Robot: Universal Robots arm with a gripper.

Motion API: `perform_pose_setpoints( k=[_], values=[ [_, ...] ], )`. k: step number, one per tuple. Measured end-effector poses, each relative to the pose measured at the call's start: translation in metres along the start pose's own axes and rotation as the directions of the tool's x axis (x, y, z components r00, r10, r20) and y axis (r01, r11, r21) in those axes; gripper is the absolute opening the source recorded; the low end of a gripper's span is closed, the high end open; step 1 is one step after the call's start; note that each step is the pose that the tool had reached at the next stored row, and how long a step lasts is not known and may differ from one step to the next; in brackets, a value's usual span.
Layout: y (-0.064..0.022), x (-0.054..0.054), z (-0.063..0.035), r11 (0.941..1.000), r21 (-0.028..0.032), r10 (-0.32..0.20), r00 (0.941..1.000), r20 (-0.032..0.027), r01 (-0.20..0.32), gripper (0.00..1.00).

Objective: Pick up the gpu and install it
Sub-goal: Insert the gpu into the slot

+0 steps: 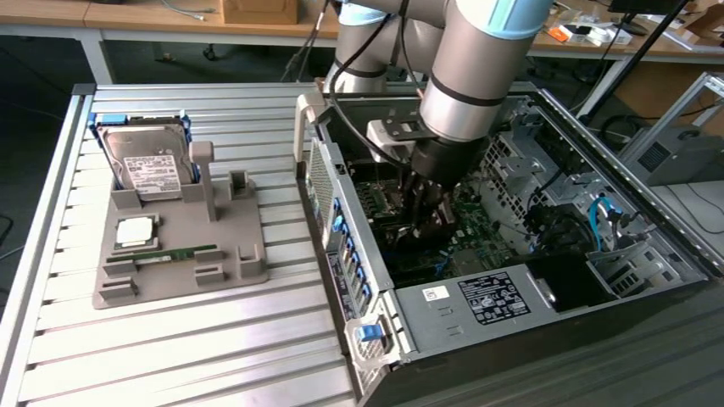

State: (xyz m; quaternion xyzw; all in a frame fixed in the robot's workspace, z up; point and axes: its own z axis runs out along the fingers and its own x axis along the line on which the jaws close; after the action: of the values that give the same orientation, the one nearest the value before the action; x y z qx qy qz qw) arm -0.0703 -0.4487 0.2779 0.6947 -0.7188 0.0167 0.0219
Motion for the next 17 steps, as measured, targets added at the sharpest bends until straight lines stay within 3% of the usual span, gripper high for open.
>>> perform_pose_setpoints(
  k=[2,4,5,6,7,8,12,13,17],
  values=[
    [0.0001,-0.001,-0.0054,1.0,0.001,0.0,1.0,-0.0017,0.0,0.41],
    [0.0001,-0.003,-0.0101,1.0,0.0015,0.0,1.0,-0.0077,0.0,0.4],
    [0.0002,-0.004,-0.0124,1.0,0.0016,0.0,0.9999,-0.012,0.0,0.26],
    [0.0002,-0.005,-0.0136,1.0,0.0017,0.0,0.9999,-0.0151,0.0,0.26],
    [0.0001,-0.005,-0.0144,1.0,0.0018,0.0,0.9998,-0.0181,0.0,0.15],
    [-0.002,-0.006,-0.0144,1.0,0.0012,-0.003,0.9998,-0.0183,0.003,0.11],
    [-0.0267,-0.006,-0.0142,0.9998,-0.0151,-0.013,0.9997,-0.0188,0.013,0.11],
    [-0.0377,-0.007,-0.0139,0.9996,-0.0225,-0.015,0.9997,-0.0187,0.015,0.11],
    [-0.0586,-0.008,-0.0131,0.999,-0.0407,-0.018,0.9997,-0.0195,0.017,0.11]
  ],
)
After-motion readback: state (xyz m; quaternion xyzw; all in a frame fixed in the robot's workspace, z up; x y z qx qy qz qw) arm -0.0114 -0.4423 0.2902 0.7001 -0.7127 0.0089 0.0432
